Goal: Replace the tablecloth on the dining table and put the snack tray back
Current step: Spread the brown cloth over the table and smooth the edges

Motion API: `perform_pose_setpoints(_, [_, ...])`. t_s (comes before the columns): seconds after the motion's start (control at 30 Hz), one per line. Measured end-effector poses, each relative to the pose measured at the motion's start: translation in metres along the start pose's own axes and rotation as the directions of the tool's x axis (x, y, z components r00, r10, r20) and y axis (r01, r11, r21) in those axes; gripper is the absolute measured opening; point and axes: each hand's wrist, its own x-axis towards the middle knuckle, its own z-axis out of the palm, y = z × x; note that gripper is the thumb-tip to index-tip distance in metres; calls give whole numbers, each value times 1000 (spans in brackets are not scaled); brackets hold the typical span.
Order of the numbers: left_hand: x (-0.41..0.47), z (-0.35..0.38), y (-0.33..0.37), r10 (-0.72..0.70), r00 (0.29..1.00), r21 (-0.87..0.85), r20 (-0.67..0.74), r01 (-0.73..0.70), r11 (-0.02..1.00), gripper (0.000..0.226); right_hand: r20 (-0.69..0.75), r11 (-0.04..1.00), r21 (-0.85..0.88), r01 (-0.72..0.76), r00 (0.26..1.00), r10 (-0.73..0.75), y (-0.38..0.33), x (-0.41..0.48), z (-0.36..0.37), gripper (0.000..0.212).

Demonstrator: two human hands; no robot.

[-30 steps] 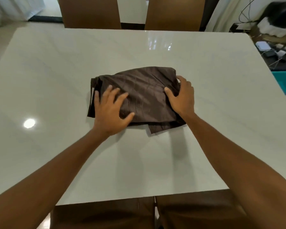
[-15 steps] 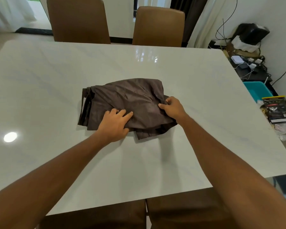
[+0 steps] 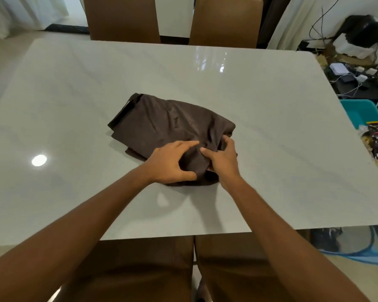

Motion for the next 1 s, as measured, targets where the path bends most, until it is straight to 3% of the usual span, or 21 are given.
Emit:
perform_pose_setpoints(0.1, [4, -6, 19, -97, 989, -169, 113, 116, 979, 104, 33, 985, -114, 127, 992, -124, -6, -1, 11, 96])
perform_pose_setpoints(0.17, [7, -25, 21, -136, 946, -317, 295, 231, 920, 107, 70, 968, -194, 159, 986, -148, -8, 0, 10, 108])
perform_pose_setpoints(0.27, [7, -44, 22, -129, 862, -389, 491, 349, 853, 120, 241, 927, -261, 268, 948, -207, -10, -5, 7, 86])
perform_pose_setpoints(0.33, [12, -38, 29, -235, 909, -240, 343, 327, 914, 128, 383, 941, -232, 244, 913, -143, -18, -9, 6, 61])
perform_pose_setpoints(0.4, [19, -23, 37, -323, 941, -20, 102, 326, 945, 117, 560, 960, -233, 154, 829, 2, -25, -10, 3, 57])
perform_pose_setpoints(0.47, [20, -9, 44, -353, 935, 221, -31, 351, 910, 95, 642, 923, -324, 207, 765, 54, -29, -9, -1, 57])
perform_pose_setpoints(0.5, [21, -7, 43, -336, 939, 301, -72, 341, 890, 77, 622, 878, -373, 299, 783, -3, -29, -8, -3, 54])
perform_pose_setpoints(0.57, [17, -10, 40, -293, 949, 341, -119, 316, 885, 41, 471, 679, -547, 490, 851, -234, -23, -4, -8, 46])
perform_pose_setpoints(0.63, [12, -20, 36, -301, 944, 278, -138, 329, 903, 38, 271, 528, -692, 492, 855, -442, -13, 1, -17, 49])
perform_pose_setpoints(0.7, [4, -32, 36, -308, 942, 249, -137, 333, 909, 47, 166, 482, -749, 454, 834, -527, -2, 7, -23, 51])
perform_pose_setpoints(0.87, [-14, -67, 37, -227, 931, 198, -285, 288, 937, 53, 63, 546, -729, 413, 834, -548, -23, 27, -7, 52])
perform_pose_setpoints(1.0, [-30, -88, 28, -182, 835, 61, -520, 249, 967, 53, -16, 764, -569, 305, 924, -381, -41, 30, 12, 63])
